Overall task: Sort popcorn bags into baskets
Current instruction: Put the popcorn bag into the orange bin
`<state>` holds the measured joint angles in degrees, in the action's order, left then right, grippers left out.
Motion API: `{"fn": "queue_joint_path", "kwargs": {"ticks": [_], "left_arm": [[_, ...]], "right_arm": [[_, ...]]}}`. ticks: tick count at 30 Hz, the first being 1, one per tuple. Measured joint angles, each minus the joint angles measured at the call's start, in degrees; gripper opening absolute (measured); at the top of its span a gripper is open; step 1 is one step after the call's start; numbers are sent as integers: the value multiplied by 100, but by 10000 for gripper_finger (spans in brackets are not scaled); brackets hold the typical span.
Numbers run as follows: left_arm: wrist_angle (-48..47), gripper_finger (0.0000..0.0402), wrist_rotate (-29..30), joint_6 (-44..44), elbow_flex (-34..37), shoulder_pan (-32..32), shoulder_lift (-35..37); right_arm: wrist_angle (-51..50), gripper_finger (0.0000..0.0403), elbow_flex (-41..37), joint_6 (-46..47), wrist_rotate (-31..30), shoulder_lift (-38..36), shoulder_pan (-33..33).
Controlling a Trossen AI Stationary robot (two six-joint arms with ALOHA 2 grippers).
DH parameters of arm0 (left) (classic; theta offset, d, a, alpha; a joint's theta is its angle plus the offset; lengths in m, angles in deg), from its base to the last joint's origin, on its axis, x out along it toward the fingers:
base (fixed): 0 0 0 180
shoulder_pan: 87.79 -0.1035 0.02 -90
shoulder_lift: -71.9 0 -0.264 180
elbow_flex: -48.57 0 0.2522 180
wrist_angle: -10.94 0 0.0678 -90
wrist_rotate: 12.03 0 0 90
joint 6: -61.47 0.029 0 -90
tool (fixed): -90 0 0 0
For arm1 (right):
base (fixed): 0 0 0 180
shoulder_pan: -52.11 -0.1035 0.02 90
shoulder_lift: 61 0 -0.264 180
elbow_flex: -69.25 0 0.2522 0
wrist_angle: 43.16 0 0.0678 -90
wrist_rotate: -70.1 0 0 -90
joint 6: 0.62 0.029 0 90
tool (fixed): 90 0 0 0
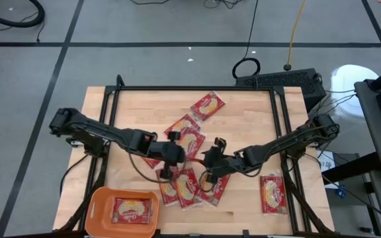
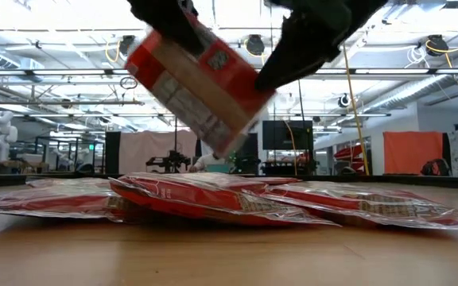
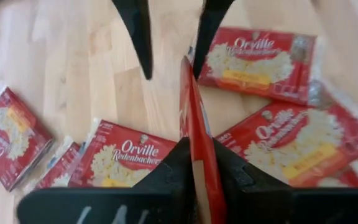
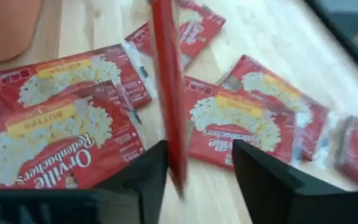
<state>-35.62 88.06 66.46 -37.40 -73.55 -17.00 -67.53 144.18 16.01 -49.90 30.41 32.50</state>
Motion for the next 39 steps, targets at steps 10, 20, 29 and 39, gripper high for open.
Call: {"fn": "queue_joint_path", "kwargs": {"ticks": [10, 20, 29, 39], "left_arm": [[-572, 47, 89, -631, 506, 408, 1343], [3190, 38, 1064, -592, 2689, 754, 2724], [5248, 35, 1133, -377, 3652, 770, 2672], [6264, 35, 1056, -171, 4055, 883, 2618]], "right_arm": [[3914, 207, -1850, -196, -341, -137, -275], [7455, 208, -2222, -1248, -26, 850, -197], [7688, 208, -1811, -1280, -38, 1409, 101], [8205, 201, -1342, -1863, 629, 1666, 355]]}}
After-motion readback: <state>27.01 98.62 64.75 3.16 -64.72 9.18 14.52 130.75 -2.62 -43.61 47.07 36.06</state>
